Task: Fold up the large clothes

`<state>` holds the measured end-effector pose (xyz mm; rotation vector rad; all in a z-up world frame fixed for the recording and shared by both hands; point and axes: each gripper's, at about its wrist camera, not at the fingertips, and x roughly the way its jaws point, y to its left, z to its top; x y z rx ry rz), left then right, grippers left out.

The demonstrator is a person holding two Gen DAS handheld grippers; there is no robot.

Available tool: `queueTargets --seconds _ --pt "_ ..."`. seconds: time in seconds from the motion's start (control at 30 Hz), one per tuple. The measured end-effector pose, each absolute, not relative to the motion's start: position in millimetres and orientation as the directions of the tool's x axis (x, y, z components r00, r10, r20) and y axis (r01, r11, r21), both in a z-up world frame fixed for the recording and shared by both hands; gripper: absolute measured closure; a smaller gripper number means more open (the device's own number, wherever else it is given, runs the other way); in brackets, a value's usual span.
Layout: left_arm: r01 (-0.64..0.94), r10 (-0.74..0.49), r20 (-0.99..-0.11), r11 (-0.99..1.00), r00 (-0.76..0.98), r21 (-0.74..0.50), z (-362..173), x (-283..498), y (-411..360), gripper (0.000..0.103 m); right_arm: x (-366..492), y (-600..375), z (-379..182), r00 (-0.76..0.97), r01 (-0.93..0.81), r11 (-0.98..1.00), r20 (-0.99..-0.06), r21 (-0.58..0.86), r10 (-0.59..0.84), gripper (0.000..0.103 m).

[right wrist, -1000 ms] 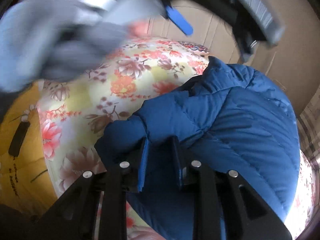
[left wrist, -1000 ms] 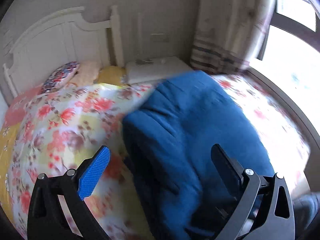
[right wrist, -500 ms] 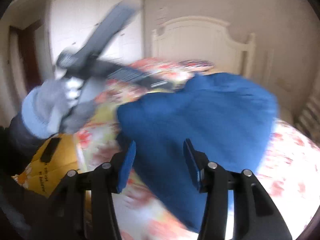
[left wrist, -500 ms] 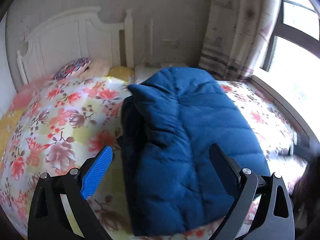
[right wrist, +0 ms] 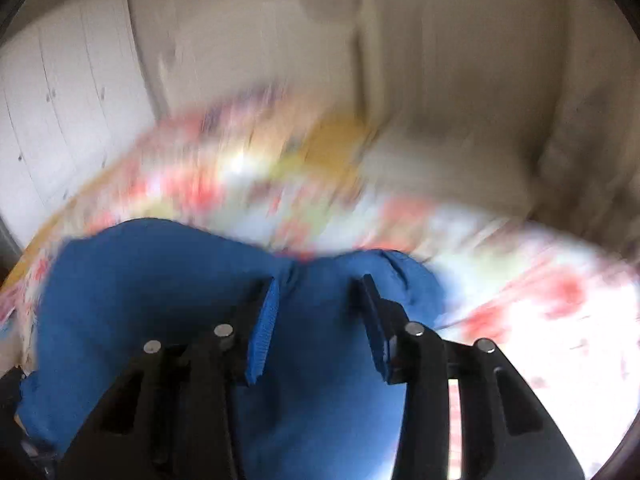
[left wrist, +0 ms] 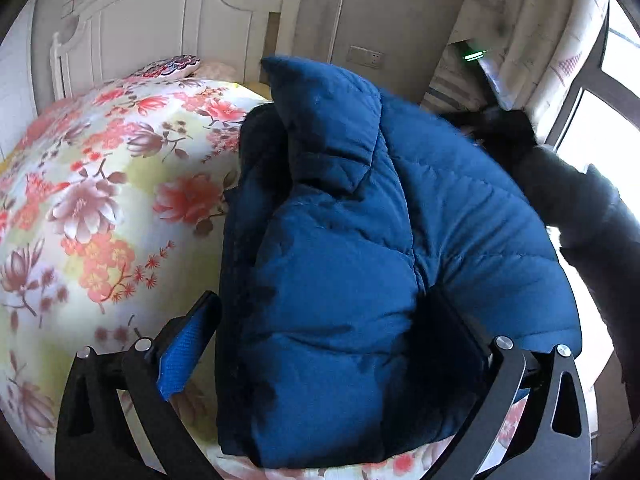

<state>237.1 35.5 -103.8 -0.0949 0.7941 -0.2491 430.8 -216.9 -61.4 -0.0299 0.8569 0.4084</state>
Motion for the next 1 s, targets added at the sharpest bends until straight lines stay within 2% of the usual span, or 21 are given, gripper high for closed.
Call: queueTargets --seconds 0.1,0.27,0.33,0.47,0.53,0.6,0.67,0.77,0.87,1.0 --pt "0.189 -0.301 -0.689 0.953 0.659 -0.236 -109 241 42 0.004 444 -179 -71 0.554 -0.409 0.910 -0.811 -0.068 0.189 0.060" --pt "0.195 -0.326 -0.681 0.944 0.656 -0.265 -111 238 44 0.004 432 -171 -66 0.570 -0.425 0.891 -0.812 -0.160 0.125 0.060" --pt "0.192 -0.325 -0.680 0.945 0.658 -0.265 -112 236 45 0.004 424 -166 -47 0.593 -0.421 0.879 -0.801 -0.223 0.081 0.060" --pt "0.195 -0.321 -0.680 0.946 0.659 -0.258 -111 236 45 0.004 390 -162 8 0.668 -0.455 0.879 -0.707 -0.142 0.231 0.060" --pt "0.194 -0.305 -0.683 0.952 0.664 -0.237 -108 235 42 0.004 381 -142 16 0.639 -0.519 0.845 -0.716 -0.130 0.282 0.057" --pt "0.187 -0.289 -0.683 0.957 0.671 -0.221 -106 234 41 0.004 382 -113 1 0.600 -0.575 0.798 -0.757 -0.181 0.260 0.052" --pt "0.158 -0.261 -0.682 0.965 0.683 -0.211 -103 233 44 0.004 394 -89 -40 0.530 -0.599 0.772 -0.829 -0.213 0.182 0.052" --pt "0.156 -0.243 -0.696 0.970 0.675 -0.187 -102 233 41 0.004 407 -80 -53 0.492 -0.595 0.776 -0.859 -0.209 0.145 0.052" --pt "0.156 -0.222 -0.699 0.975 0.680 -0.158 -101 231 36 0.004 403 -81 -35 0.507 -0.602 0.770 -0.847 -0.213 0.161 0.053" --pt "0.153 -0.222 -0.702 0.975 0.677 -0.160 -101 230 36 0.004 392 -84 1 0.573 -0.570 0.810 -0.772 -0.137 0.273 0.053"
